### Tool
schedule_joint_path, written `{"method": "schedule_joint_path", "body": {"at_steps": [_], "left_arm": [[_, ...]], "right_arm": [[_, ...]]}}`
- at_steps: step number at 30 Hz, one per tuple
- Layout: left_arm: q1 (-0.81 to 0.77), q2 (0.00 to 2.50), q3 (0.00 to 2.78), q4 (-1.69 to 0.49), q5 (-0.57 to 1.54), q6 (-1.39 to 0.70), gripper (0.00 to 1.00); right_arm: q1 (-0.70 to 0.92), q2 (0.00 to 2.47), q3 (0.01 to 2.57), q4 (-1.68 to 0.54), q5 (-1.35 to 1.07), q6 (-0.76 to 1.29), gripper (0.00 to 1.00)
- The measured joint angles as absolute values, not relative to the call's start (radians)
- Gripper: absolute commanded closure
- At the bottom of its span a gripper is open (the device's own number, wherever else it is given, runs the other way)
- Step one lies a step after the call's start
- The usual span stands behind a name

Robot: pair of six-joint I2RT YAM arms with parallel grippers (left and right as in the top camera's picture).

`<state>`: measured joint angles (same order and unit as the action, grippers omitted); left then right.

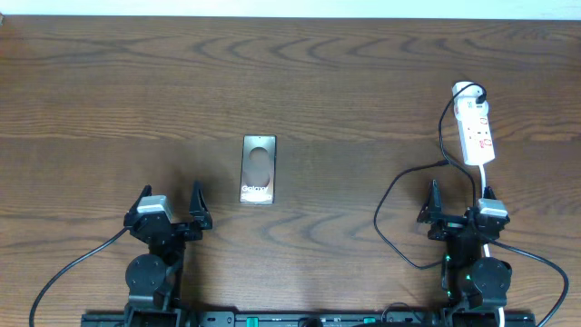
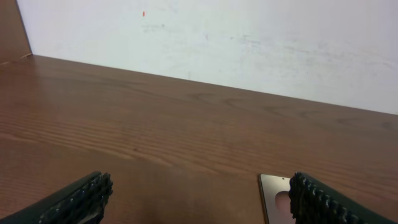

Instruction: Plug charger to phone and switch on socket

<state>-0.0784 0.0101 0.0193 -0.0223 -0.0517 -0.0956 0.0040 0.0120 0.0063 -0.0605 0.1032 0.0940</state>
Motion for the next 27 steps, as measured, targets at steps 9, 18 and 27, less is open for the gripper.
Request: {"method": "schedule_joint_path", "body": {"at_steps": [9, 18, 27], "left_arm": [[-0.078, 0.01, 0.019, -0.022, -0.052, -0.096, 0.07], [-0.078, 0.01, 0.019, -0.022, -0.052, -0.096, 0.07], [-0.078, 0.01, 0.03, -0.036, -0.045, -0.096, 0.07]], "right_arm": [[0.004, 0.012, 0.006, -0.06, 0.103, 0.094, 0.01], [0.004, 0.012, 0.006, -0.061, 0.103, 0.094, 0.01], [0.004, 0.012, 0.006, -0.06, 0.103, 0.094, 0.01]]}}
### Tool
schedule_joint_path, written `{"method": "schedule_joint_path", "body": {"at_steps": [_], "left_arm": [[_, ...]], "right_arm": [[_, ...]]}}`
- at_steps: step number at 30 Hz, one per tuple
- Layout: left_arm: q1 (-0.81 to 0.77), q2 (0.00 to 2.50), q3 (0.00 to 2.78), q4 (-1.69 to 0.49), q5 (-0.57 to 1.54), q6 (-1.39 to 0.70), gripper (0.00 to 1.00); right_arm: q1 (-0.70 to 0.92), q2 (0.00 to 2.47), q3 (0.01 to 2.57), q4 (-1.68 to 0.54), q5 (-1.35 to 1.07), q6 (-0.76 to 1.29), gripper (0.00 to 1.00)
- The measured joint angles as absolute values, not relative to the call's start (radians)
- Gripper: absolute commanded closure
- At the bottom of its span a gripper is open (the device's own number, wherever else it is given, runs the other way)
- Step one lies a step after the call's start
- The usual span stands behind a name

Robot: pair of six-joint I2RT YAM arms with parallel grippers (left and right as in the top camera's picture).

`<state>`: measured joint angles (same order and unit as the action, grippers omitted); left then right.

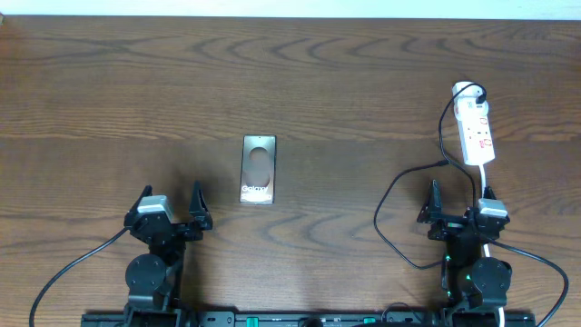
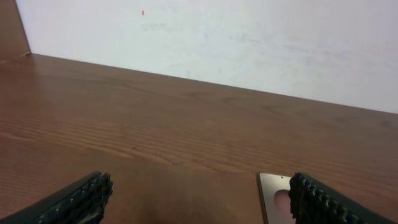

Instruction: Plug charger to phone and switch on socket

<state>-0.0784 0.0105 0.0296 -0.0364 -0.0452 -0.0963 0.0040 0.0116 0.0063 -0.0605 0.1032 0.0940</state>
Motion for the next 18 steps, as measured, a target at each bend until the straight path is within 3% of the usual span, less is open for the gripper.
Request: {"method": "schedule_joint_path", "body": {"at_steps": [8, 18], "left_arm": [[-0.078, 0.117, 0.101, -0.075, -0.015, -0.118, 0.07], [-0.079, 0.461, 0.372, -0.076, 0.042, -0.131, 0.07]], "right_arm": [[0.004, 0.012, 0.006, -0.061, 0.103, 0.094, 0.01], [0.004, 0.012, 0.006, -0.061, 0.102, 0.094, 0.01]]}}
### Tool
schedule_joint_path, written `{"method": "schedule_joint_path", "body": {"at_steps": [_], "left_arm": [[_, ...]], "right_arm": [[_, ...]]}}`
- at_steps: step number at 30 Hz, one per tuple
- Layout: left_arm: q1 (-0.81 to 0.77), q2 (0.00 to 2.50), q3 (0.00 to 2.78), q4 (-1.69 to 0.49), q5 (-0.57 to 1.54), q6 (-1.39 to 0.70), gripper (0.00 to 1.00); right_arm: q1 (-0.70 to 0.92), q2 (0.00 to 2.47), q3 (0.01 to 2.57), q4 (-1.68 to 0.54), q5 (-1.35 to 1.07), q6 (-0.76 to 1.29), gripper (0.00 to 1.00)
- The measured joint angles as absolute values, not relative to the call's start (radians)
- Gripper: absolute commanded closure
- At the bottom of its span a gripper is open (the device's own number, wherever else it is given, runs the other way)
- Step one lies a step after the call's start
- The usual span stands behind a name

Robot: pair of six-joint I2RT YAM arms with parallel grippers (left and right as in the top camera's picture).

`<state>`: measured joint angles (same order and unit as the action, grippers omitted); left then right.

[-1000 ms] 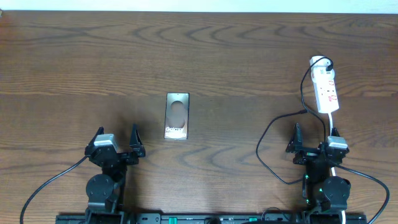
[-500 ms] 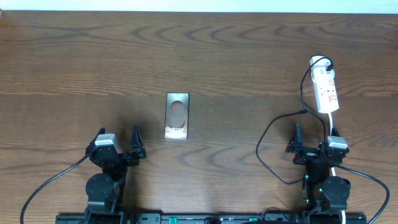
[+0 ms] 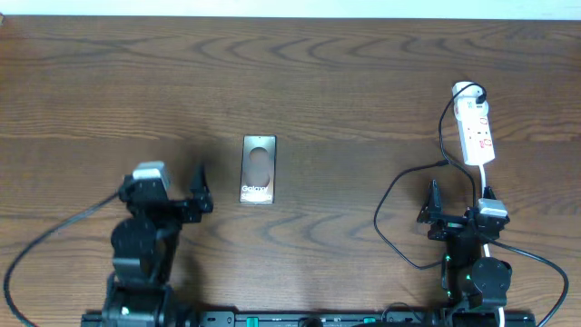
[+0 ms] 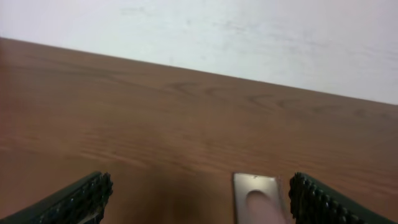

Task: Plug charger to phone and switch on socket
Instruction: 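Move the left gripper forward over the silver phone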

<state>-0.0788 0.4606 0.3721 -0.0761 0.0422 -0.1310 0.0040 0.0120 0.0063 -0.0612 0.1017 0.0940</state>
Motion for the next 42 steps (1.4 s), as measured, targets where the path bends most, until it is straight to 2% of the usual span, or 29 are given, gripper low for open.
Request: {"method": "schedule_joint_path", "body": {"at_steps": [10, 23, 33, 35, 36, 42], "left_arm": [[-0.142, 0.826, 0.743, -0.271, 0.06, -0.134, 0.07], [-0.325, 1.214, 1.121, -0.506, -0.179, -0.188, 0.07], [-0.404, 1.388, 1.19, -0.538, -0.194, -0.266, 0.07], [-0.414, 1.403, 1.19, -0.542, -0.193, -0.268, 0.07], [-0.416, 1.409, 1.19, -0.543, -0.193, -0.27, 0.02], [-0.416, 1.417, 1.19, -0.543, -0.189, -0.278, 0.02]], "right_arm": [[0.004, 0.012, 0.006, -0.061, 0.101, 0.094, 0.01], [0.004, 0.012, 0.006, -0.061, 0.101, 0.094, 0.01], [0.004, 0.012, 0.006, -0.061, 0.101, 0.094, 0.01], [0.004, 0.012, 0.006, -0.061, 0.101, 0.094, 0.01], [0.004, 0.012, 0.006, -0.061, 0.101, 0.094, 0.01], [0.004, 0.012, 0.006, -0.061, 0.101, 0.094, 0.01]]}}
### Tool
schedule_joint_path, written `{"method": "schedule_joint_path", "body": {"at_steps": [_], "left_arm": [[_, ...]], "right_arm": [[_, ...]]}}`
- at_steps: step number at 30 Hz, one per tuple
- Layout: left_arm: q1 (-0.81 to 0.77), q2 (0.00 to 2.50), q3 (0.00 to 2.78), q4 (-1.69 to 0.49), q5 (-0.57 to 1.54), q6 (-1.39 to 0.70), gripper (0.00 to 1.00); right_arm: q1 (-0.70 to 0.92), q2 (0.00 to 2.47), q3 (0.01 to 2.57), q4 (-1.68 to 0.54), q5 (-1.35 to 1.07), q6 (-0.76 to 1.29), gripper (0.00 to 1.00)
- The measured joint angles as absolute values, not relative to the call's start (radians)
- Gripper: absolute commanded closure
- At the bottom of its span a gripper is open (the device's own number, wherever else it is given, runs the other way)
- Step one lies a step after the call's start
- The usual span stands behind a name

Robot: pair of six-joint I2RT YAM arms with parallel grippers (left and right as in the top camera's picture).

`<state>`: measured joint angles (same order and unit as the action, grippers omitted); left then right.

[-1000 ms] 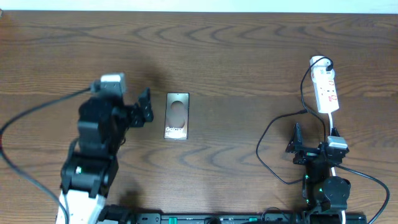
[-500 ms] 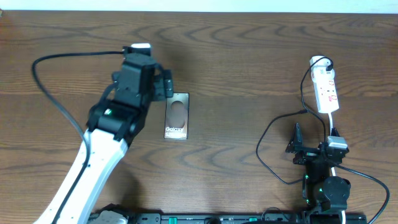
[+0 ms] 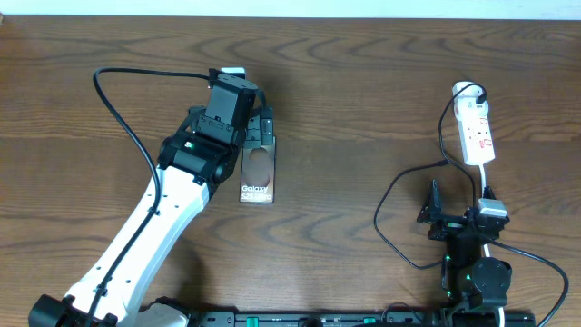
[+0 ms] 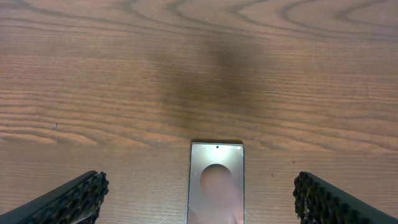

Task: Plug charger to phone and switch on socket
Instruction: 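Move the left gripper forward over the silver phone, then lower the left gripper and close it on the phone's long edges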

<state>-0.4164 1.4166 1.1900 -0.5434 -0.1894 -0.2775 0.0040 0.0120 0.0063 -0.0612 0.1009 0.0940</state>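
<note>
The phone (image 3: 258, 174) lies face up on the wooden table, its glossy screen (image 4: 216, 183) reflecting light. My left gripper (image 3: 258, 133) hangs open above the phone's far end. In the left wrist view its ribbed fingertips (image 4: 69, 200) stand wide on either side of the phone, touching nothing. A white socket strip (image 3: 476, 130) lies at the far right with a black plug in its far end. The black charger cable (image 3: 388, 202) loops from it toward my right gripper (image 3: 458, 198), which rests open at the near right. I cannot make out the cable's connector end.
The left arm (image 3: 150, 227) stretches diagonally from the near left edge, with its own black cable (image 3: 127, 100) arching over the table's left part. A pale wall runs along the table's far edge (image 3: 290, 18). The socket strip's white lead (image 3: 487, 182) runs toward the right arm's base.
My left gripper was near the front left, just left of the phone. It now hangs over the phone's far end, with the wrist camera looking down on the screen. The right arm stayed still.
Both arms sat at rest by the near edge, grippers open, for the first two moments. Then the left arm stood raised and turned toward the phone. Now it is stretched out over the phone, still open. Phone, cable and socket strip have not moved.
</note>
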Motion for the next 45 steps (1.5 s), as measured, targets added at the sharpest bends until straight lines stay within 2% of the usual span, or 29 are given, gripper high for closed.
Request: {"method": "schedule_joint_path", "body": {"at_steps": [7, 15, 25, 45], "left_arm": [[-0.416, 1.418, 1.19, -0.639, -0.145, -0.288, 0.02], [-0.416, 1.504, 1.19, -0.732, -0.002, -0.293, 0.02], [-0.416, 1.637, 1.19, -0.735, 0.13, -0.308, 0.02], [-0.416, 1.638, 1.19, -0.653, 0.128, -0.311, 0.02]], "right_arm": [[0.004, 0.012, 0.006, -0.061, 0.101, 0.094, 0.01], [0.004, 0.012, 0.006, -0.061, 0.101, 0.094, 0.01], [0.004, 0.012, 0.006, -0.061, 0.101, 0.094, 0.01], [0.004, 0.012, 0.006, -0.061, 0.101, 0.094, 0.01]]}}
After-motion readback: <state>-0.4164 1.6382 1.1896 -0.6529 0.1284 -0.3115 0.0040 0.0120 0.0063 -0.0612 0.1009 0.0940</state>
